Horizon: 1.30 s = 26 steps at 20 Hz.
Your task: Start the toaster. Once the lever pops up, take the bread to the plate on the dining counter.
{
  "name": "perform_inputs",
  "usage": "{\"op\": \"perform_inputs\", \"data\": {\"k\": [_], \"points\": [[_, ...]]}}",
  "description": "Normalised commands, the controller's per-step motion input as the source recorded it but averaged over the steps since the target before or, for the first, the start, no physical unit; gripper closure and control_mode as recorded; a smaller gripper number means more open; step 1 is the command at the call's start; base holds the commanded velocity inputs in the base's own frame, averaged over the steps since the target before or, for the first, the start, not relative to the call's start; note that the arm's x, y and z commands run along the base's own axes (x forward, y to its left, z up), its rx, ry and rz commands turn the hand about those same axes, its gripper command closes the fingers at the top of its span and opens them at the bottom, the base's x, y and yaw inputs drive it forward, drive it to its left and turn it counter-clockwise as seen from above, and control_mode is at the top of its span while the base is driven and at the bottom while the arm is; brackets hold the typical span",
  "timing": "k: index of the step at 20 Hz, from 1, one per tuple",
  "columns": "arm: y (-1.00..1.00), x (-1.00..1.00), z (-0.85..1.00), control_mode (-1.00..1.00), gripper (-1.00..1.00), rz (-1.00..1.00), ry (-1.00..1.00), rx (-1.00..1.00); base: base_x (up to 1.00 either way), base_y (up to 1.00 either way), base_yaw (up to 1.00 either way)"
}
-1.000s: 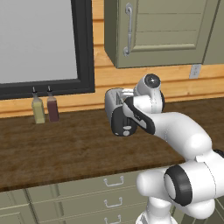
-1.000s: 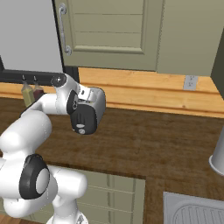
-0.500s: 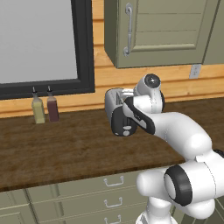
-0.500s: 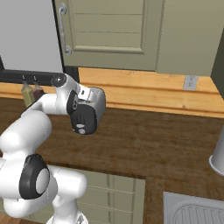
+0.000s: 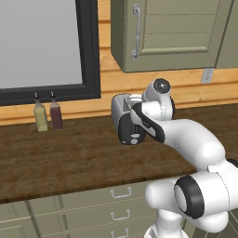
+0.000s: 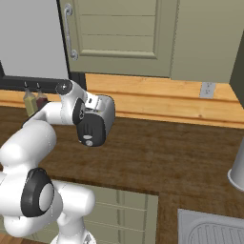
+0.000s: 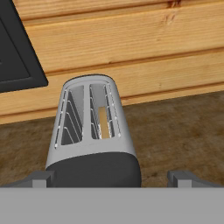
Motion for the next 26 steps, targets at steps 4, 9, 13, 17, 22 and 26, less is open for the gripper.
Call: {"op": "perform_inputs", "data": {"k": [4, 9, 13, 17, 22, 26], "points": [[0.00, 0.00, 0.00, -1.00, -1.00, 0.00, 0.00, 0.00, 0.00, 0.00, 0.00], [0.00, 0.00, 0.00, -1.00, -1.00, 0.00, 0.00, 0.00, 0.00, 0.00, 0.00], [0.00, 0.00, 0.00, -1.00, -1.00, 0.00, 0.00, 0.00, 0.00, 0.00, 0.00], [0.00, 0.00, 0.00, -1.00, -1.00, 0.00, 0.00, 0.00, 0.00, 0.00, 0.00], [0.00, 0.00, 0.00, -1.00, -1.00, 0.00, 0.00, 0.00, 0.00, 0.00, 0.00], [0.00, 0.00, 0.00, -1.00, -1.00, 0.00, 0.00, 0.00, 0.00, 0.00, 0.00]]}}
